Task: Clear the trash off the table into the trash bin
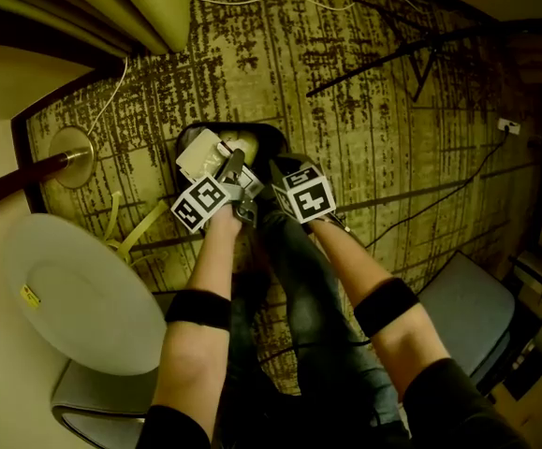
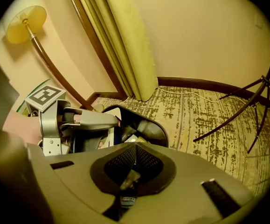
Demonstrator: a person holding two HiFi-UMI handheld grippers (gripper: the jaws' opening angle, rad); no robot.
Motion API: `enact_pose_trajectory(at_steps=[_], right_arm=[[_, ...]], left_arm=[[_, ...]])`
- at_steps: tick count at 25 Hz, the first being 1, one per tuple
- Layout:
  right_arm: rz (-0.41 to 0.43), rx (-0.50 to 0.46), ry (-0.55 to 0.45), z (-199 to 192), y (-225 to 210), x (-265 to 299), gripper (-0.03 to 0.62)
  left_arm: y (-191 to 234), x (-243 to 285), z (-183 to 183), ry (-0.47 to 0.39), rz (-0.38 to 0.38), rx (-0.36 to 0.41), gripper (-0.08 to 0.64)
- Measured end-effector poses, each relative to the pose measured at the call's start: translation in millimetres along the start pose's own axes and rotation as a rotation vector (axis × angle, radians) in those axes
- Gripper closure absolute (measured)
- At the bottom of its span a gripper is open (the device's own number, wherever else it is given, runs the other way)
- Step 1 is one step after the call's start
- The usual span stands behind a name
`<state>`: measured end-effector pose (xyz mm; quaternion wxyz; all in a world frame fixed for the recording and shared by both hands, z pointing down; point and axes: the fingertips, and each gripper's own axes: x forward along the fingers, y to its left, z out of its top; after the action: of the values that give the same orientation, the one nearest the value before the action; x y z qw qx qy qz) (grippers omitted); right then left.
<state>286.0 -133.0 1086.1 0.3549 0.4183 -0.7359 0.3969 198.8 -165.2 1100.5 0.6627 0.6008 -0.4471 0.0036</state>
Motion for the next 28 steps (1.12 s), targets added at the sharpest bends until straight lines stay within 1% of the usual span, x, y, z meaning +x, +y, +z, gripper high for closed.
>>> enact_pose_trajectory(at_steps=[4, 9, 14, 19, 21, 23, 25, 26, 28], right_arm=[[-0.004, 0.004, 0.001, -1, -2, -3, 0.592], [-0.001, 0.003, -0.008, 3, 1, -11, 0.592], [-0.003, -0.002, -0.006, 7, 1, -22, 0.592], [-0.007, -0.012, -0.002, 10, 2, -39, 0.592], [-0.012, -0.01, 0.003, 10, 5, -51, 0.592], [-0.018, -0.002, 0.007, 13, 11, -67, 0.592], [-0.019, -0.004, 0.005, 21, 20, -86, 0.592], [-0.018, -0.008, 0.002, 26, 25, -96, 0.592], [-0.019, -0.014, -0.005, 38, 37, -118, 0.592]], left_arm=[[-4, 2, -2, 0.019, 0.021, 0.007, 0.357], [-11, -1, -7, 0.038, 0.03, 0.018, 0.347], [-13, -7, -11, 0.059, 0.067, 0.024, 0.279], [-27, -19, -9, 0.055, 0.074, 0.031, 0.275], [-38, -31, -7, 0.052, 0.072, 0.035, 0.275], [-56, -45, -5, 0.046, 0.055, 0.041, 0.275], [-81, -62, 0, 0.03, 0.026, 0.051, 0.283], [-94, -73, 3, 0.014, 0.015, 0.062, 0.312], [-121, -100, 12, -0.02, 0.003, 0.106, 0.425]])
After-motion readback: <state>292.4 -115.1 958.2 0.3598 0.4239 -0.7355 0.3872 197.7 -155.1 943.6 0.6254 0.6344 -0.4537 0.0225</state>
